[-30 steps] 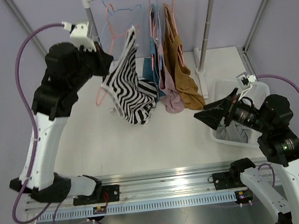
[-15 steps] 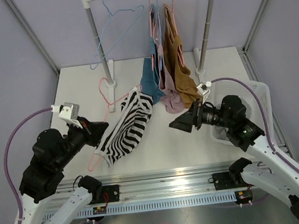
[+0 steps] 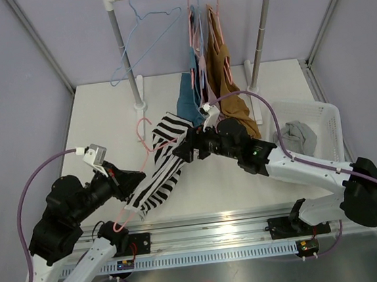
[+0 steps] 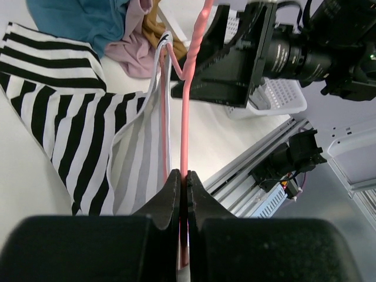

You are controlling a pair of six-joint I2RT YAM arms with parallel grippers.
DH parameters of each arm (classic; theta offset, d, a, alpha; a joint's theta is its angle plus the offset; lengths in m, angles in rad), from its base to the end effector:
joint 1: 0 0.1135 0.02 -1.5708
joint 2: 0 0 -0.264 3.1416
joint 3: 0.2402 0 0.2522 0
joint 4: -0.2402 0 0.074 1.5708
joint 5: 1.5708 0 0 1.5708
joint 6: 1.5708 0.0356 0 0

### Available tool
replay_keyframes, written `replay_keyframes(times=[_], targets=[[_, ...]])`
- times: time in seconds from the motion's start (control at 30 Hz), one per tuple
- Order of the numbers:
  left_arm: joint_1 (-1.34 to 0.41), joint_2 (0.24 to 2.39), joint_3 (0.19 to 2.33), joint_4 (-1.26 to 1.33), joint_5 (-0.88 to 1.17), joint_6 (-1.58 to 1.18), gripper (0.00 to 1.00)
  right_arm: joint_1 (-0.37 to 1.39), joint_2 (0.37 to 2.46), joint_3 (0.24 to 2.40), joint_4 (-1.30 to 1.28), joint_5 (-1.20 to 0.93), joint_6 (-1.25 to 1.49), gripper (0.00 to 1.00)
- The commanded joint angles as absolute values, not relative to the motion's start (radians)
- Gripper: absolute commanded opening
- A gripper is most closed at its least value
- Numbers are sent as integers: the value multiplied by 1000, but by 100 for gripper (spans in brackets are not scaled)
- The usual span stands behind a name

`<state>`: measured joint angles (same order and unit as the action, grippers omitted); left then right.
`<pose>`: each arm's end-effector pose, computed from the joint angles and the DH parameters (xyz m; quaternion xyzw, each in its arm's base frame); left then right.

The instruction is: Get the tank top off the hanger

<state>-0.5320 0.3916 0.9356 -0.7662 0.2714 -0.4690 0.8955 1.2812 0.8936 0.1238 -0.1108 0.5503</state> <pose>0.0470 -0.0387 0.3685 0.1088 0.7709 -0.3896 0.4920 0.1843 0.2364 0.3009 -0.1693 0.7752 0.4346 0.4261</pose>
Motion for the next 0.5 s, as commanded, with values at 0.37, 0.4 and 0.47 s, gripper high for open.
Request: replay_keyframes(times=[0.37, 0.4, 0.47], targets=[[-537, 388, 936, -739, 305, -463, 0, 902, 1348, 986, 206, 48, 451, 39], [-537, 391, 937, -741, 305, -463, 0, 902, 1348, 985, 204, 51, 448, 32], [-537, 394, 946, -749, 302, -454, 0, 902, 1347, 988, 186, 60, 437, 19]])
